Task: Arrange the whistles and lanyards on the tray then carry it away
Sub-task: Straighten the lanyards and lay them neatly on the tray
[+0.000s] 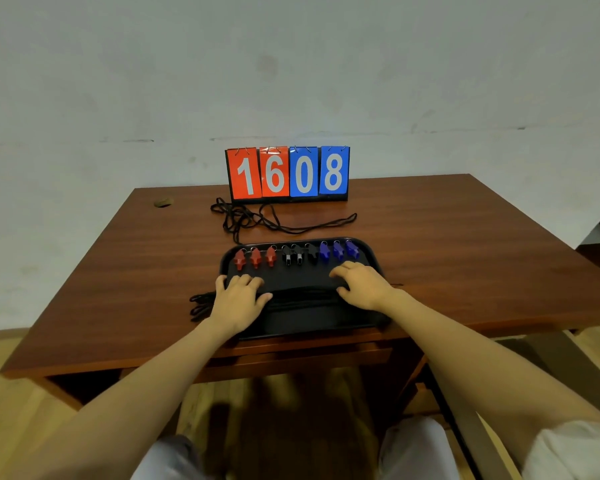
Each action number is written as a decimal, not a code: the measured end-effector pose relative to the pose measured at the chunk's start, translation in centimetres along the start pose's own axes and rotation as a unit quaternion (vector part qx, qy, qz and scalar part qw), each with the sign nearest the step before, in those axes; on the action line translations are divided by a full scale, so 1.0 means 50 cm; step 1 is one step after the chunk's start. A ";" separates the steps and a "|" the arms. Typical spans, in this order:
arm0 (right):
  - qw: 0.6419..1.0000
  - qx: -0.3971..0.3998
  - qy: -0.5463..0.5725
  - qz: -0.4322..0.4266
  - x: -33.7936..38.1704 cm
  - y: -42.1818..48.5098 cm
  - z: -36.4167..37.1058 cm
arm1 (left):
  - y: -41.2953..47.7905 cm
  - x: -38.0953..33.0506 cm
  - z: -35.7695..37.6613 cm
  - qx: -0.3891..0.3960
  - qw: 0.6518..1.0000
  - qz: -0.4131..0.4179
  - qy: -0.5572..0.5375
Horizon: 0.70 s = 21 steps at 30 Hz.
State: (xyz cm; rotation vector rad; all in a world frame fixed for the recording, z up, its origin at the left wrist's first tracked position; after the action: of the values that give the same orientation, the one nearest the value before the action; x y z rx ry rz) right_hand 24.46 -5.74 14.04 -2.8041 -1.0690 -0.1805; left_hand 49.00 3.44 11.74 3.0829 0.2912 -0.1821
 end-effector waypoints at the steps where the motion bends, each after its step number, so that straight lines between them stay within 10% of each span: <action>1: 1.000 -0.006 0.005 -0.008 0.011 0.014 -0.009 | 0.009 -0.003 -0.004 -0.008 1.000 -0.002 -0.012; 21: 0.995 0.044 0.090 0.025 0.073 0.503 -0.037 | 0.381 0.120 -0.056 0.064 0.993 -0.069 -0.078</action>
State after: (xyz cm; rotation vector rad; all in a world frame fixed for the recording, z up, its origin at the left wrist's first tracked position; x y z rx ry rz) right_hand 43.87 -22.25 14.34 -2.6732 -0.9422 -0.3637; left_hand 58.75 -14.00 14.36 3.1501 0.5041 -0.4608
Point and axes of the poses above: each hand's wrist, its own y-axis towards the middle knuckle, its own z-axis out of the palm, x = y × z, the point moved 1 cm from there along y, towards the middle knuckle, and after that the axes turned 5 degrees about -z, right-handed, at the moved point
